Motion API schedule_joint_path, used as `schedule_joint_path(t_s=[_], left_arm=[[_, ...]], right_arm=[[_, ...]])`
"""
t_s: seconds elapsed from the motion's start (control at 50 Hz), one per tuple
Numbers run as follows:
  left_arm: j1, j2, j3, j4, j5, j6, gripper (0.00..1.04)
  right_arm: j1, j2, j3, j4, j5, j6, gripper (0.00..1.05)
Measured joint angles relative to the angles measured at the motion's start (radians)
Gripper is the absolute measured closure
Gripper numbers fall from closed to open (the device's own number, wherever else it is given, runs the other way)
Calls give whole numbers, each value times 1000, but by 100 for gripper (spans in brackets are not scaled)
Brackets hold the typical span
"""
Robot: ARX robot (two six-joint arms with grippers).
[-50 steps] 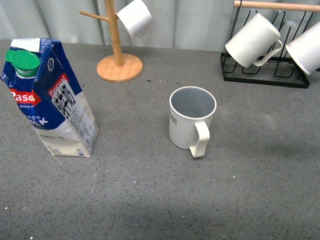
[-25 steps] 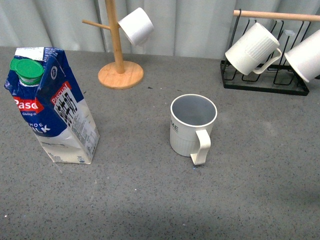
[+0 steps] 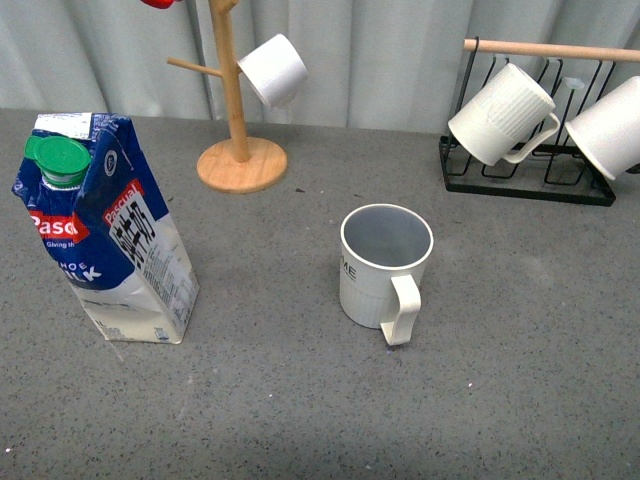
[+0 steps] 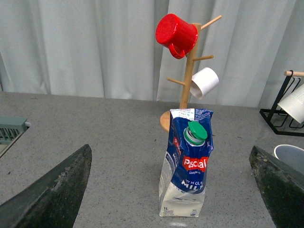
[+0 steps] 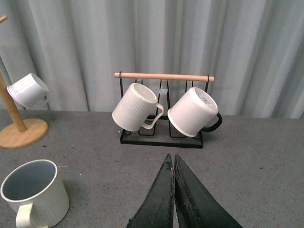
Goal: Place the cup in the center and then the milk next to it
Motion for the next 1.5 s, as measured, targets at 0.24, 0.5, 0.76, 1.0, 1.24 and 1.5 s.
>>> schedule_joint_path(t_s=[0.24, 0.5, 0.76, 1.0, 1.24, 1.5], left_arm=[[0, 0, 0, 0, 0, 0, 7], [0, 0, 0, 0, 0, 0, 7], [0, 0, 0, 0, 0, 0, 7], [0, 0, 0, 0, 0, 0, 7], [0, 0, 0, 0, 0, 0, 7], [0, 0, 0, 0, 0, 0, 7]], right_arm=[[0, -189, -5, -173, 0, 0, 104], [0, -310, -5, -288, 0, 0, 104], [0, -400, -5, -375, 0, 0, 104], [0, -473, -5, -449, 0, 0, 104], [0, -645, -4, -646, -3, 0, 104], [0, -672, -4, -653, -3, 0, 85]])
